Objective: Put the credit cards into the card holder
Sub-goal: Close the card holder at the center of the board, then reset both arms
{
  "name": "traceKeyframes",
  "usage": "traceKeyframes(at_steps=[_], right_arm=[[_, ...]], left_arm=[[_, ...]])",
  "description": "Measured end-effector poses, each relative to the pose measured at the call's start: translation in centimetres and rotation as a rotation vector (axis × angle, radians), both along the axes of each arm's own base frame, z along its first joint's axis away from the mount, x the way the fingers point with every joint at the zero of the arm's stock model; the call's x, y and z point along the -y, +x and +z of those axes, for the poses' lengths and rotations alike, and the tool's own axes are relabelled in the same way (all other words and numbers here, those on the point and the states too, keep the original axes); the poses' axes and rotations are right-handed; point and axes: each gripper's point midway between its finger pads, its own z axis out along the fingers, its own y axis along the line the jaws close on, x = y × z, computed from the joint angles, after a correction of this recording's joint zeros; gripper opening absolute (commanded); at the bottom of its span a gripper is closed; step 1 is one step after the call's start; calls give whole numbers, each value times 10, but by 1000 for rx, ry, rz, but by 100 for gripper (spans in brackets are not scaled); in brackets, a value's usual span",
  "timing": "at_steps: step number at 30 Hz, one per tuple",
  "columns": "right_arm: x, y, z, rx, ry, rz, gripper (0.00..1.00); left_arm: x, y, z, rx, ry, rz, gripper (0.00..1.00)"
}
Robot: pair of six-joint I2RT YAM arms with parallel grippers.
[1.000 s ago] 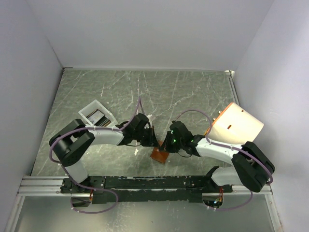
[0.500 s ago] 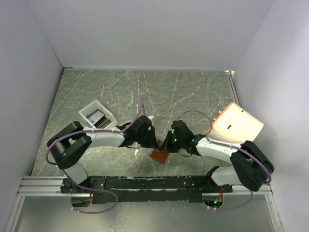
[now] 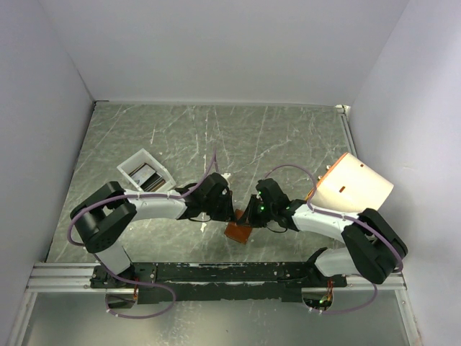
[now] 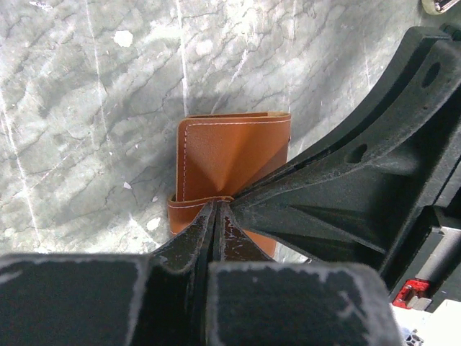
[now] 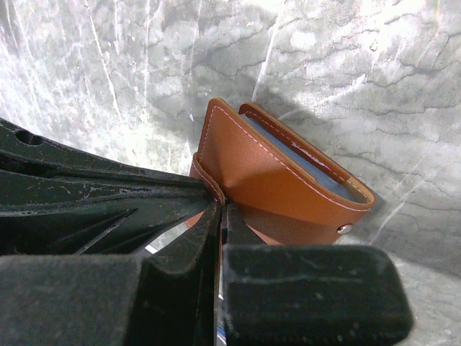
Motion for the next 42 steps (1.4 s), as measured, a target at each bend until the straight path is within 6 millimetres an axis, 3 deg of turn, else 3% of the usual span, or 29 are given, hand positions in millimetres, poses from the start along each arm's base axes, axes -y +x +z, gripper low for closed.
traceKeyframes(at_steps=[5, 11, 13, 15, 16, 17, 18, 19, 22, 23, 26, 33, 39, 42], right_arm=[[1, 2, 5, 18, -29, 29, 13], [10, 15, 24, 80, -115, 57, 29], [8, 18, 40, 124, -103, 72, 34], [5, 22, 59, 181, -78, 87, 40], [4, 23, 66, 203, -70, 93, 43], [4, 24, 74, 231, -62, 100, 46], [4, 24, 82, 257, -57, 106, 51], [5, 25, 90, 285, -53, 111, 56], [10, 29, 117, 379, -57, 119, 76], [12, 31, 125, 405, -58, 113, 84], [19, 37, 157, 507, -62, 98, 98], [34, 47, 226, 689, -66, 47, 100], [55, 46, 252, 755, -91, -29, 100], [62, 46, 258, 767, -97, -67, 100]], left_arm=[[0, 0, 0, 2, 1, 0, 11], [-6, -9, 5, -11, 33, -2, 28], [-12, -10, 15, 3, 49, 7, 36], [-16, -5, 38, 48, 43, 32, 43], [-17, 0, 54, 81, 29, 47, 49], [-17, 5, 70, 114, 13, 58, 62], [-17, 10, 89, 153, -7, 73, 86], [-17, 15, 109, 195, -29, 86, 99], [-22, 25, 159, 299, -86, 123, 99], [-25, 27, 171, 324, -99, 136, 99], [-42, 30, 200, 392, -102, 173, 99], [-87, 27, 250, 521, -86, 241, 99], [-117, 9, 297, 622, -203, 253, 99], [-126, 4, 292, 634, -216, 263, 99]])
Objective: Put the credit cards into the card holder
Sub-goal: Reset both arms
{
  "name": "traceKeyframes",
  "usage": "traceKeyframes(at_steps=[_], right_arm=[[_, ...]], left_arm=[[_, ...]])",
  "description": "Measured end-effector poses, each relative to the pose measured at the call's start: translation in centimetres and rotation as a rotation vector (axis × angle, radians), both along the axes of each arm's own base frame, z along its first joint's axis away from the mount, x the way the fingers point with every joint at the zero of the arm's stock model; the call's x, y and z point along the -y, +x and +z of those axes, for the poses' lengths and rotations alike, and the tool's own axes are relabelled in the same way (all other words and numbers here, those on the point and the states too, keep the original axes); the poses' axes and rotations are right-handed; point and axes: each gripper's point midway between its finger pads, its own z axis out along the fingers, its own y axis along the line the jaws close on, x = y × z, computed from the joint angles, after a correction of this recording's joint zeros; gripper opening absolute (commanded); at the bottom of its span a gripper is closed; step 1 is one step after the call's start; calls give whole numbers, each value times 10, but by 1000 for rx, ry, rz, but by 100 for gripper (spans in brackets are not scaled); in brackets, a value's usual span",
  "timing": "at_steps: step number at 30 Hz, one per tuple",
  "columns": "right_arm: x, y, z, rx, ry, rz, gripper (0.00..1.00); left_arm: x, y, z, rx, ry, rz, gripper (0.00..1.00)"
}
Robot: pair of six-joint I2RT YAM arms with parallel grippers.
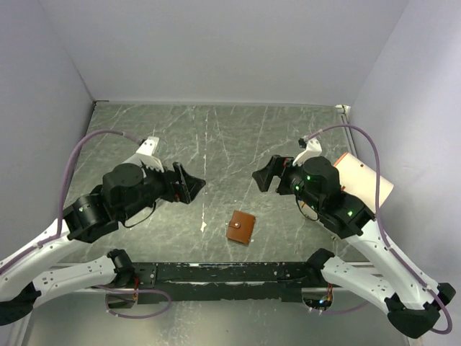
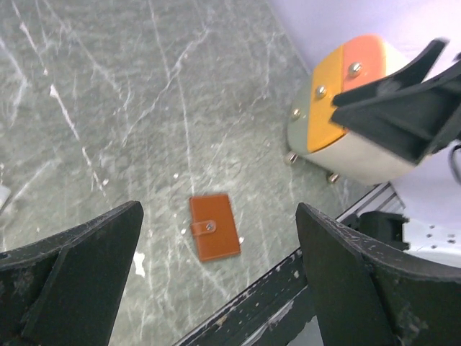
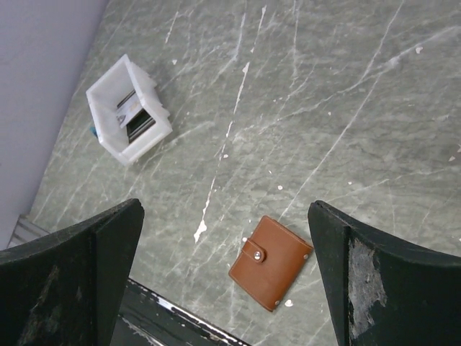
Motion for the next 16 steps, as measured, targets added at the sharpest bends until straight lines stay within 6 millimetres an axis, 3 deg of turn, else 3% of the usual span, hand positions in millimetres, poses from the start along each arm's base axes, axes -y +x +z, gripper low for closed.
traceKeyframes(at_steps=[4, 8, 16], right_arm=[[4, -2, 1, 0, 23, -20, 100], [5, -5, -12, -26, 24, -25, 100], [3, -6, -27, -69, 21, -31, 100]], left_arm=[[-3, -3, -37, -37, 44, -3, 99], [-3, -6, -71, -85, 97, -16, 99], [-3, -7, -68, -78, 82, -14, 99]])
